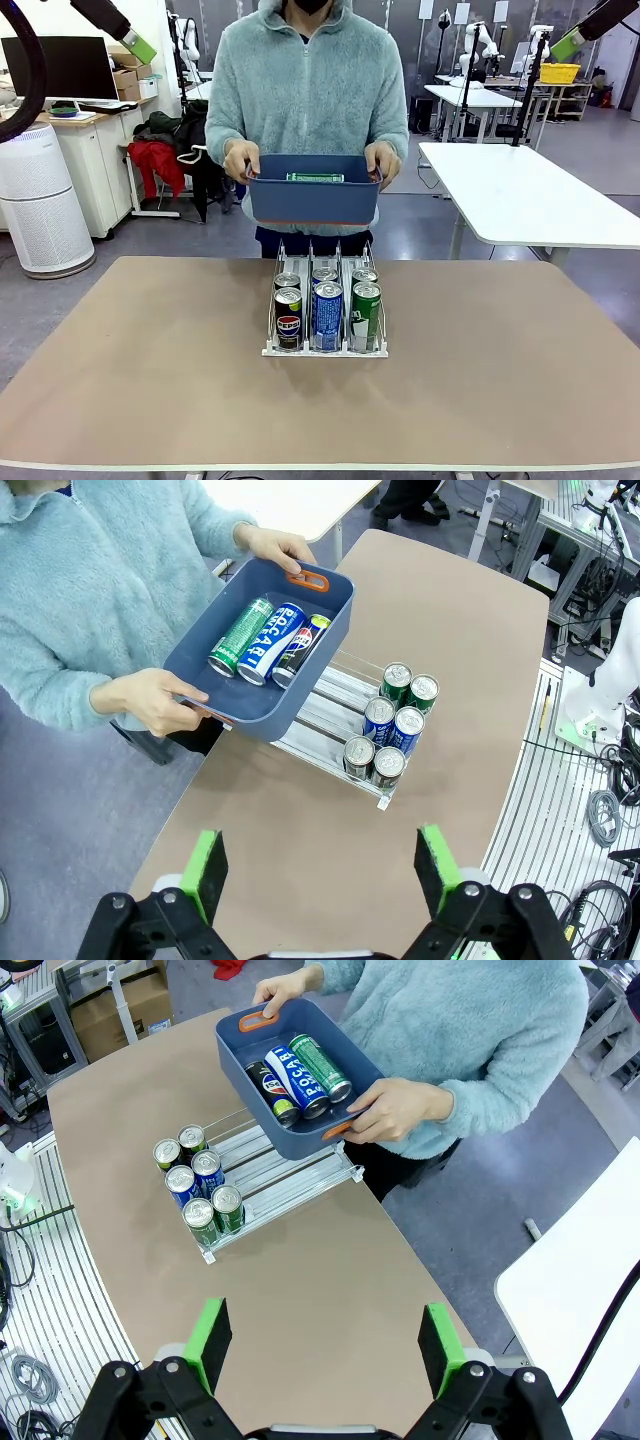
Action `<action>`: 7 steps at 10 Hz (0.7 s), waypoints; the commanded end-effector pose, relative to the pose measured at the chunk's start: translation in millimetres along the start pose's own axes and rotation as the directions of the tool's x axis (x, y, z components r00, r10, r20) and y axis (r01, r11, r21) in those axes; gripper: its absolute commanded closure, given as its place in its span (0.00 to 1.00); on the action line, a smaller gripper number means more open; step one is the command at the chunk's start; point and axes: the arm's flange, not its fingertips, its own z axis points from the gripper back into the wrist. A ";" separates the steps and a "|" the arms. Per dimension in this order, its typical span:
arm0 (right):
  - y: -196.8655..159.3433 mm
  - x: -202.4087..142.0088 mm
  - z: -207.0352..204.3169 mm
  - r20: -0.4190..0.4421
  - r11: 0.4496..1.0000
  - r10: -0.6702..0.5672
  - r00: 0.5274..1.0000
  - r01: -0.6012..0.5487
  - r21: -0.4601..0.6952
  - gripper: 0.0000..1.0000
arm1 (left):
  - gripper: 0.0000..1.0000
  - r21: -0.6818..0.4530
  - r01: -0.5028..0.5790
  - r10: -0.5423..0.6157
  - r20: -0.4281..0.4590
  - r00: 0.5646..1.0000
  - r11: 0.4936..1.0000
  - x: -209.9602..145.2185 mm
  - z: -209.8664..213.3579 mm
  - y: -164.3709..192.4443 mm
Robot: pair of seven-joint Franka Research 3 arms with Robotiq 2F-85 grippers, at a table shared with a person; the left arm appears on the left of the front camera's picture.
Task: Fill the beverage cans into the dispenser.
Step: Pick up the Sprite handed by the human.
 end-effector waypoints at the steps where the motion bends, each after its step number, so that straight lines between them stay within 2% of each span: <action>1: 1.2 -0.4 -0.4 -0.001 1.000 0.001 1.000 -0.001 0.004 0.00 | 0.00 0.000 -0.001 0.001 0.001 1.000 1.000 0.0 1.0 -0.8; 7: 1.2 -0.4 -0.4 -0.001 1.000 0.001 1.000 -0.001 0.004 0.00 | 0.00 0.000 -0.001 0.001 0.001 1.000 1.000 0.0 1.0 -0.8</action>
